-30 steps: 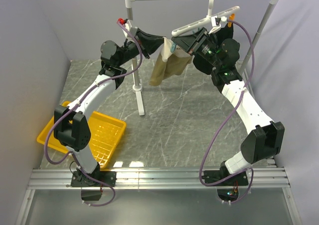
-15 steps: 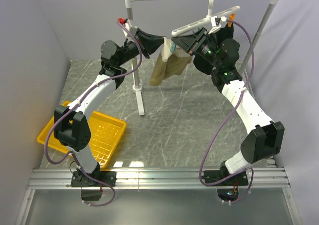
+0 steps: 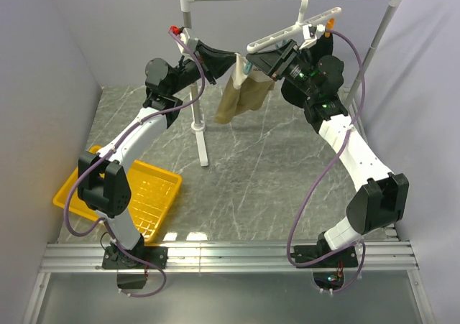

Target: Clip the underwear to the hanger

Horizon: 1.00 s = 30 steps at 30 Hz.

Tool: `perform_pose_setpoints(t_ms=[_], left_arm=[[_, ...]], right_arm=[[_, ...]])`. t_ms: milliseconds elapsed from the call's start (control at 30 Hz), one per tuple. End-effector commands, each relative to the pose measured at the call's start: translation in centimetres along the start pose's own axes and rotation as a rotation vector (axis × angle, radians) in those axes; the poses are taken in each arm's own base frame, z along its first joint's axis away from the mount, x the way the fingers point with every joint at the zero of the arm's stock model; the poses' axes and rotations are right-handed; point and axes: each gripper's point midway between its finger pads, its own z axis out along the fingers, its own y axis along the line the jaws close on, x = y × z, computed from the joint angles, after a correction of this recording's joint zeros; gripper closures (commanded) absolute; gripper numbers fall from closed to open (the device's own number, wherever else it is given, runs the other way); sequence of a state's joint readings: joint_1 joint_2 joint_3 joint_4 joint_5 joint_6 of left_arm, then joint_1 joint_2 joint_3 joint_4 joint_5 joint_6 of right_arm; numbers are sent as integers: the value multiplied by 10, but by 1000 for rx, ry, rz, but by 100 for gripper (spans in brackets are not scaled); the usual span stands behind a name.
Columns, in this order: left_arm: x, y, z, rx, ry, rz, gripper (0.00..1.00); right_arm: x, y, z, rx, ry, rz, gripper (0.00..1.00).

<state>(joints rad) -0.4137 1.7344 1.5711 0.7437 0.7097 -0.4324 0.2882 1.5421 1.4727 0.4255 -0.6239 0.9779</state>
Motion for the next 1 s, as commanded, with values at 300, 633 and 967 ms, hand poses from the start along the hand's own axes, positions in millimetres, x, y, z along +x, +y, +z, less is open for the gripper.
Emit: perform_pose_setpoints(t_ms=[300, 633, 967], left_arm=[[-25, -8, 6, 33, -55, 38, 100], [-17, -10, 1, 32, -21, 52, 100], [5, -20, -14, 58, 87, 88, 89]], right_arm=[[0, 10, 3, -25, 14, 8, 46], [-1, 13, 0, -20, 13, -10, 37], [19, 16, -27, 16, 64, -86, 29]])
